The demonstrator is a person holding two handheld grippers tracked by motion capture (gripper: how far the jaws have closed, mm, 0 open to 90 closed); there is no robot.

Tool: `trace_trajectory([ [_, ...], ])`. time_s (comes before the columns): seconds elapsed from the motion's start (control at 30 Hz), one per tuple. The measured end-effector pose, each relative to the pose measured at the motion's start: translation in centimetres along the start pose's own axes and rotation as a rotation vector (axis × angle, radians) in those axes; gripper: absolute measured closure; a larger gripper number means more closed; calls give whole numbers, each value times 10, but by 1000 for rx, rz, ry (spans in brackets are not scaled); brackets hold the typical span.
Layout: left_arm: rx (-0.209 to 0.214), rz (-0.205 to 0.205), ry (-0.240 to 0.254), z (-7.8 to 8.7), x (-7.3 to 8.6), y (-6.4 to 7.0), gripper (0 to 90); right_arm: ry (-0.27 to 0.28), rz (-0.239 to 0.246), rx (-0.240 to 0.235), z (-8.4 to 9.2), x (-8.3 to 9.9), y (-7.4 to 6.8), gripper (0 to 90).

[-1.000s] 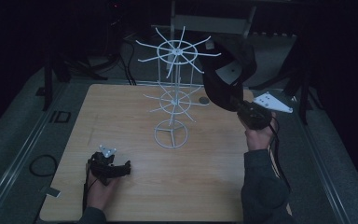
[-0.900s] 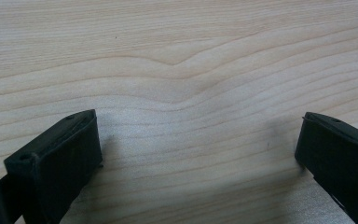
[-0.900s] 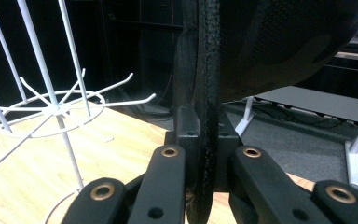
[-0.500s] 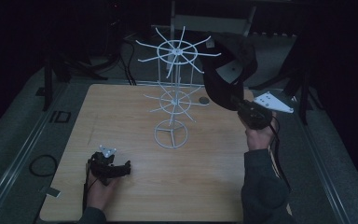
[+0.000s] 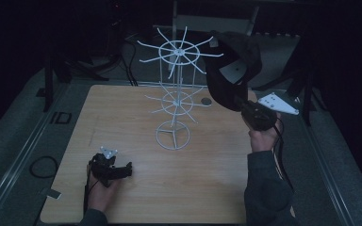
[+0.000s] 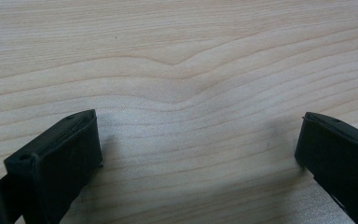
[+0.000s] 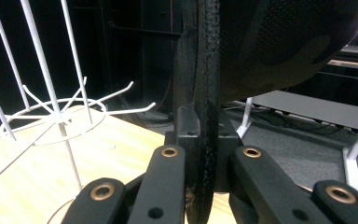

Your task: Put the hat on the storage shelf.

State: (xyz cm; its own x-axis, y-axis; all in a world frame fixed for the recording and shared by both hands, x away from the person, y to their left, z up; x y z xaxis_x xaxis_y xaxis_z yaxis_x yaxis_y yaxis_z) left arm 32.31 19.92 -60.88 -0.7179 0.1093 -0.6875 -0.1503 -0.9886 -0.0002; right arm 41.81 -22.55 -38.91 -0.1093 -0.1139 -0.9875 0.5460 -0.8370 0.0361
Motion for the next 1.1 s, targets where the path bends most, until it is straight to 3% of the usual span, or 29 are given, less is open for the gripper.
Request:
trace_trajectory([
  [1.1,1,-2,-2,0,0,0,2,46,43,-17,8,-4,-7,862],
])
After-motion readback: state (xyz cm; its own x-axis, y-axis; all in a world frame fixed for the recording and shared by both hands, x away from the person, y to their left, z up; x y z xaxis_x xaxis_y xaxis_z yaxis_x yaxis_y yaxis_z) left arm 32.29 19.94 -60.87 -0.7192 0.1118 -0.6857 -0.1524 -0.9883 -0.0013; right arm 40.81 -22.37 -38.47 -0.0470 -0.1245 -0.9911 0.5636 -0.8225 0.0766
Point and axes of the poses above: each handheld gripper's, and its own axes: z roughly backward along the jaws, x roughly out of its underside, y roughly to its right, the point moved 5 cm from there along -z, roughly forward along the jaws, and after that the axes turned 1 degree about -x, right-handed, at the moved point
